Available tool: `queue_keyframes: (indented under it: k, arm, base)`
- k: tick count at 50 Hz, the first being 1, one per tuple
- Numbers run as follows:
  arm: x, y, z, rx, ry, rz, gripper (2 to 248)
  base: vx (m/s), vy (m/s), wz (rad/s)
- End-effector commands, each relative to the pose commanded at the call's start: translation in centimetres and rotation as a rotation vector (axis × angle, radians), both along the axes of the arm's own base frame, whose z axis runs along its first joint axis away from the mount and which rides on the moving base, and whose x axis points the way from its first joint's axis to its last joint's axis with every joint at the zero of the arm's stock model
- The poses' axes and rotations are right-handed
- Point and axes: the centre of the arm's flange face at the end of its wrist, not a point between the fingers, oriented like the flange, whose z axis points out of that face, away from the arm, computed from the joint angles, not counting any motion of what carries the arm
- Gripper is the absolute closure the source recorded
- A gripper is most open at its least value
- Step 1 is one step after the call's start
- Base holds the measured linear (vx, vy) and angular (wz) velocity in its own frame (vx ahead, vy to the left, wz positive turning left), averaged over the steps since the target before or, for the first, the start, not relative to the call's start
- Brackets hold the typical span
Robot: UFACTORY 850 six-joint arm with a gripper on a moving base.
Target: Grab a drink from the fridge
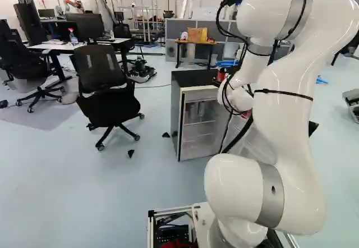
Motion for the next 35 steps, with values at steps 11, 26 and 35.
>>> queue_keyframes:
  k: [11,26,35]
  arm:
    - [-2.1,-0.5,1.0,0.001,0.008,-0.026,3]
    - [-4.5,-1.7,2.1,0.009,0.066,-0.074,3]
    - [-5.8,-2.7,2.5,0.019,0.118,-0.108,3]
  base:
    - [0.0,0.0,0.0]
    - [0.0,0.0,0.0]
    - [0.0,0.0,0.0]
